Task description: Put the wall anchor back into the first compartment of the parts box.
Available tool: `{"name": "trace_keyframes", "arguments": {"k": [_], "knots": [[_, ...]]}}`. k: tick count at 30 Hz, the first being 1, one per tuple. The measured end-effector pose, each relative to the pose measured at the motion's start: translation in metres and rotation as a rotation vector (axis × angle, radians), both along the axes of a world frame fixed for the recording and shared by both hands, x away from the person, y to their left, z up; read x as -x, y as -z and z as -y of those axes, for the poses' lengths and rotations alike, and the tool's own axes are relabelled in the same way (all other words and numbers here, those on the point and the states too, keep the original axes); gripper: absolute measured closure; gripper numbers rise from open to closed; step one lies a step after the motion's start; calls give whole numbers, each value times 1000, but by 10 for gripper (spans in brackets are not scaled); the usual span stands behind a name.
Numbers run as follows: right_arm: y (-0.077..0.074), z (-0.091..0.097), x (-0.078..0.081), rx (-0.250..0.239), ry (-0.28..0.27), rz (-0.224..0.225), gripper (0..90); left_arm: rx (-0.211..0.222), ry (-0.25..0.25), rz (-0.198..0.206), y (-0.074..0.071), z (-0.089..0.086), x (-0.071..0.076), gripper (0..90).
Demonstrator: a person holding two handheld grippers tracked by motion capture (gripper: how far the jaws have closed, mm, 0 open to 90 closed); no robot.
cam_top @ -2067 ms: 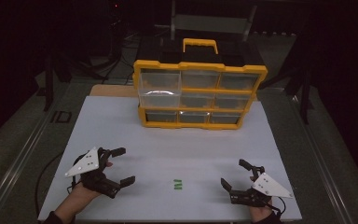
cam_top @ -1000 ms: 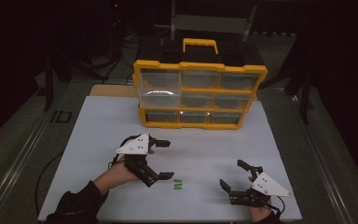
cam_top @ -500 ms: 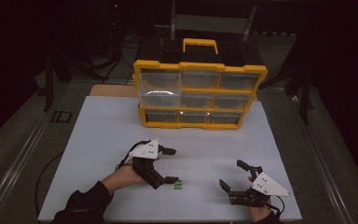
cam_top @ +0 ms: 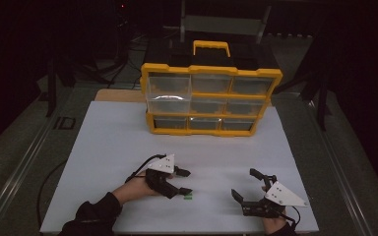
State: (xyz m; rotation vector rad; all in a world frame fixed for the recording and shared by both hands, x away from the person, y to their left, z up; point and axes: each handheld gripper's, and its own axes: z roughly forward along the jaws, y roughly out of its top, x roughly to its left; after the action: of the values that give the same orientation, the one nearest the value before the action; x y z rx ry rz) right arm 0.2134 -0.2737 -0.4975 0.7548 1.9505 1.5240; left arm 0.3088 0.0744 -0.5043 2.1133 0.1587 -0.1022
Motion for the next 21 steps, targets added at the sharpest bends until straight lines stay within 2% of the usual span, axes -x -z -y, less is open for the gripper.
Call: {"name": "trace_keyframes", "arguments": {"k": [3,12,14,21], "knots": [[0,0,0,-1,0,-1,80,-39,-2,4,4,3,0,486],[0,0,0,2,-2,-3,80,-133,9,2,16,9,-1,646],[0,0,0,5,-2,-3,80,-160,7,13,18,10,-2,675],[1,0,0,5,-2,-5,80,-196,4,34,21,14,-2,767]]}}
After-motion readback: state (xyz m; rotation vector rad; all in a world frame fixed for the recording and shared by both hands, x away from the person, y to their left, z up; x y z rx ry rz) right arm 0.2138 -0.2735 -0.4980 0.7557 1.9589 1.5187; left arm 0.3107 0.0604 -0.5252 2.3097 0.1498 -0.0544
